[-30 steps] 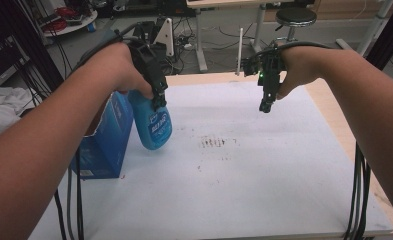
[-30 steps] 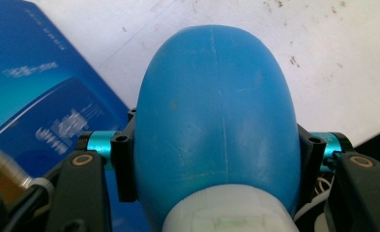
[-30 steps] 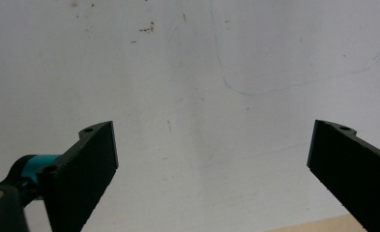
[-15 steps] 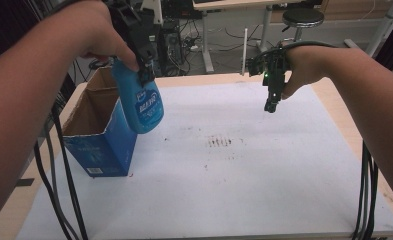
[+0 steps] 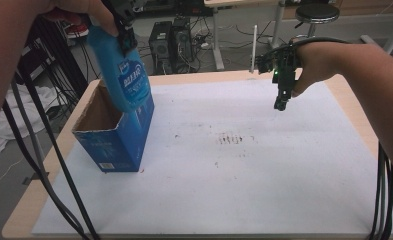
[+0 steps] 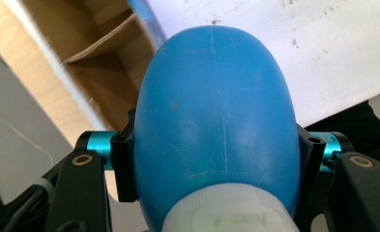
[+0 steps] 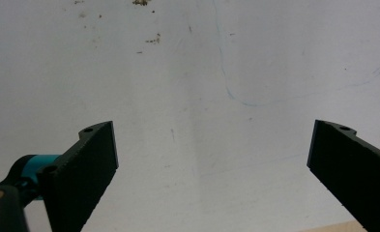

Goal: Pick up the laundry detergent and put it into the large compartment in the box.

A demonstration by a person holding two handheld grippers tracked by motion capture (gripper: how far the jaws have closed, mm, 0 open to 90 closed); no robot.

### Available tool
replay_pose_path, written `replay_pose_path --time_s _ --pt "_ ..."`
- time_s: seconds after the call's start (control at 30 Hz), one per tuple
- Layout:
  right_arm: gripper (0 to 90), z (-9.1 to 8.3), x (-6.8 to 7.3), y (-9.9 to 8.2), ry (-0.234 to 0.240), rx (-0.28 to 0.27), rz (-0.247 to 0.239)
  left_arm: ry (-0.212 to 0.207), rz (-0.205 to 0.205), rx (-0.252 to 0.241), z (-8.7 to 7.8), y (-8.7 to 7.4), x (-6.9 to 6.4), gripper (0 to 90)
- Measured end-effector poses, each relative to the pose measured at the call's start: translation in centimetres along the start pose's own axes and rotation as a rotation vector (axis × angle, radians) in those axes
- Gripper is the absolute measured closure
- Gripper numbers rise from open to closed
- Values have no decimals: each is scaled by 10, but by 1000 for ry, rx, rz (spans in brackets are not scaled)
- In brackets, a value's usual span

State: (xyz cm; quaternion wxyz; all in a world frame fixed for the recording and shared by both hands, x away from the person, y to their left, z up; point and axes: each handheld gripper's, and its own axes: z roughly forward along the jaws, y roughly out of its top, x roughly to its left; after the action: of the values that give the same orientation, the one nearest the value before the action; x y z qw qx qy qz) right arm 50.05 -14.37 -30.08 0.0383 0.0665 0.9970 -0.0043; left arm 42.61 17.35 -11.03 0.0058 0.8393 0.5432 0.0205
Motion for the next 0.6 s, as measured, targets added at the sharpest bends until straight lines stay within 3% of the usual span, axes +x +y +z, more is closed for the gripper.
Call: replay_pose_path --time_s 0.13,0.3,0.6 --pt "29 0 0 0 0 -1 1 2 -14 3 -4 -3 6 377" --pt "29 0 1 2 -1 0 -8 -19 -84 2 -7 -13 31 377" --pt "29 0 2 2 0 4 -11 -19 -161 -19 -8 -22 54 377"
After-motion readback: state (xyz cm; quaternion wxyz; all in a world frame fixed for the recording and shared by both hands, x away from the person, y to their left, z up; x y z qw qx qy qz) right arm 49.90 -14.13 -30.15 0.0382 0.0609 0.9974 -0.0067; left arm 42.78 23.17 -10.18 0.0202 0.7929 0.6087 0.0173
